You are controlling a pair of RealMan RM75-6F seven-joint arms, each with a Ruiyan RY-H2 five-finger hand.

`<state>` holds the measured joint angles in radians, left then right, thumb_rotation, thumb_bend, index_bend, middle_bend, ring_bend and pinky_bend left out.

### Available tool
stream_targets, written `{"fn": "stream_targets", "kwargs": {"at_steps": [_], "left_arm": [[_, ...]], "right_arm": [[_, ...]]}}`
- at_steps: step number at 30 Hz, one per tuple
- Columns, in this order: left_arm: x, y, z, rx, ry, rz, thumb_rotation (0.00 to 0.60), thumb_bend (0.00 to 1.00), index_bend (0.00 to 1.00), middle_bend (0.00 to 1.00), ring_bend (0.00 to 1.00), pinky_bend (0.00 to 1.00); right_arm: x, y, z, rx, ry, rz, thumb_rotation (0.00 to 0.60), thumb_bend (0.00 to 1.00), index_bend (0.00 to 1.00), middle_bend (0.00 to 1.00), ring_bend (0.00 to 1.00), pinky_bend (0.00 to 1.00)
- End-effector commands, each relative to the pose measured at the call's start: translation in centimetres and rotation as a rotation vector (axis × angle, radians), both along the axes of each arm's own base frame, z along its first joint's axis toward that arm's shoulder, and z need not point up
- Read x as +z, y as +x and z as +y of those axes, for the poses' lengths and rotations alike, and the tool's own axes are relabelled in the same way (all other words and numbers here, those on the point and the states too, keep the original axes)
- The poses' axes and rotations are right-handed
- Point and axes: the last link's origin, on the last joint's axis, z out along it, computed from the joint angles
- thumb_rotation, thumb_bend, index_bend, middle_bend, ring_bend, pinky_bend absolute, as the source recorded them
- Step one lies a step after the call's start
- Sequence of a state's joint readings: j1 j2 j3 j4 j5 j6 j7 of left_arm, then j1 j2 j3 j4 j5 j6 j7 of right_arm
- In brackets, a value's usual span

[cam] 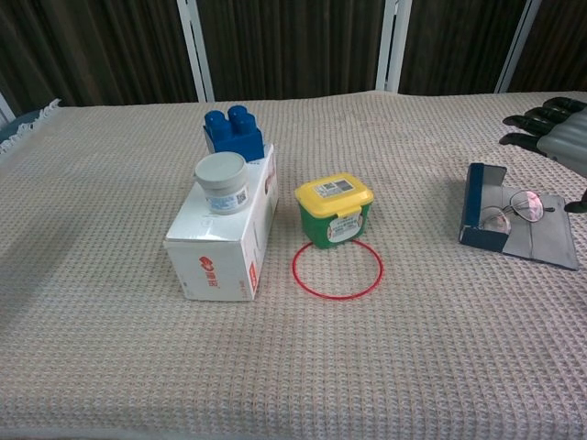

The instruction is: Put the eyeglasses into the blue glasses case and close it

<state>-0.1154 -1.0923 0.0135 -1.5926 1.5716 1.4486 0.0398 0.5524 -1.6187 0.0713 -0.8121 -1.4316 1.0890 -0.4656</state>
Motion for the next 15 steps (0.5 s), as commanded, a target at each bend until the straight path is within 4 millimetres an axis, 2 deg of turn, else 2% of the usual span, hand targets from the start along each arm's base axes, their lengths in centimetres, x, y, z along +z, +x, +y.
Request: {"fn": "stream_targets", "kwargs": {"at_steps": [1,15], "left_arm": [[0.0,0.0,0.0,0.001,0.001,0.0,0.6,0.44,0.0,0.0,0.0,0.03],[0.0,0.0,0.1,0.003,0.003,0.002,0.6,0.44,0.0,0.0,0.0,0.03]], "right_arm": [[-1.0,-0.1,-0.1,-0.002,0.003,-0.017,0.6,0.25,0.21,0.02,0.0,0.0],[-2.9,0.6,-1.2,0.002,-0.004,-0.006,0.6,0.25,0.21,0.02,0.0,0.0]]}}
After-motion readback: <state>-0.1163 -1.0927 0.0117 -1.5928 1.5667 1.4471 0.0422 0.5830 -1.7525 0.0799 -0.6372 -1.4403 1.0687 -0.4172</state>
